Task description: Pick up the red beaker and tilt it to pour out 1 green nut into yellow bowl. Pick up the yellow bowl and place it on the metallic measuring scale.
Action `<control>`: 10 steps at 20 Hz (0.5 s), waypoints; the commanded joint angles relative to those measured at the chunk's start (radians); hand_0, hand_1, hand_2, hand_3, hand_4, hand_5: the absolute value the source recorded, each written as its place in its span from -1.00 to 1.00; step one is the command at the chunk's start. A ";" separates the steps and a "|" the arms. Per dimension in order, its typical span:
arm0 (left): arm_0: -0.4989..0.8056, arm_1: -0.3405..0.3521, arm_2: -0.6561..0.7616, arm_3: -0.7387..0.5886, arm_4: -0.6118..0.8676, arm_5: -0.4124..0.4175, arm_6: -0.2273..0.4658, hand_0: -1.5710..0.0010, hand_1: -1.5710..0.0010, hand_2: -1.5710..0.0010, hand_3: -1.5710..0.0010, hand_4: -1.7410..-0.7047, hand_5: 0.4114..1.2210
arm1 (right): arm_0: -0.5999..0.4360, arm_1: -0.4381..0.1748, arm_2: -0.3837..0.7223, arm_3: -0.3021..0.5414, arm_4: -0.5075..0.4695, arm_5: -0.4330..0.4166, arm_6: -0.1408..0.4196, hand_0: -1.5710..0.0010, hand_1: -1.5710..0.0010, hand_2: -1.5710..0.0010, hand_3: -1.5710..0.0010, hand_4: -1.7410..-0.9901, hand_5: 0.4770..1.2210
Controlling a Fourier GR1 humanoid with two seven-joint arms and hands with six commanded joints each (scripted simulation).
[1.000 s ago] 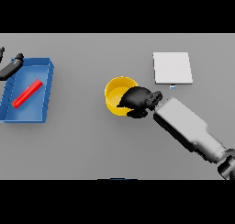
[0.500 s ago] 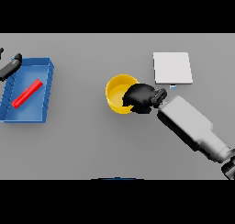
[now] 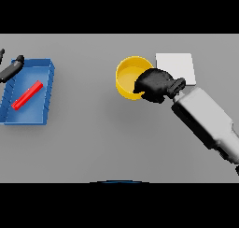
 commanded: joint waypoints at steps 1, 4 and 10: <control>0.002 0.001 0.001 -0.002 0.003 -0.005 -0.005 1.00 1.00 1.00 1.00 0.98 -0.32 | 0.001 -0.005 -0.006 -0.002 -0.001 -0.003 0.005 -1.00 -0.99 -0.88 -0.49 -1.00 1.00; -0.002 0.009 0.003 -0.009 0.002 0.000 0.009 1.00 1.00 1.00 1.00 0.97 -0.32 | 0.012 -0.034 -0.024 -0.027 -0.011 0.002 -0.003 -0.99 -1.00 -0.94 -0.48 -1.00 1.00; 0.018 0.014 -0.001 -0.039 0.009 0.011 0.025 1.00 1.00 1.00 1.00 0.95 -0.24 | -0.031 -0.056 -0.076 0.078 0.018 -0.082 -0.006 -1.00 -1.00 -0.96 -0.47 -1.00 1.00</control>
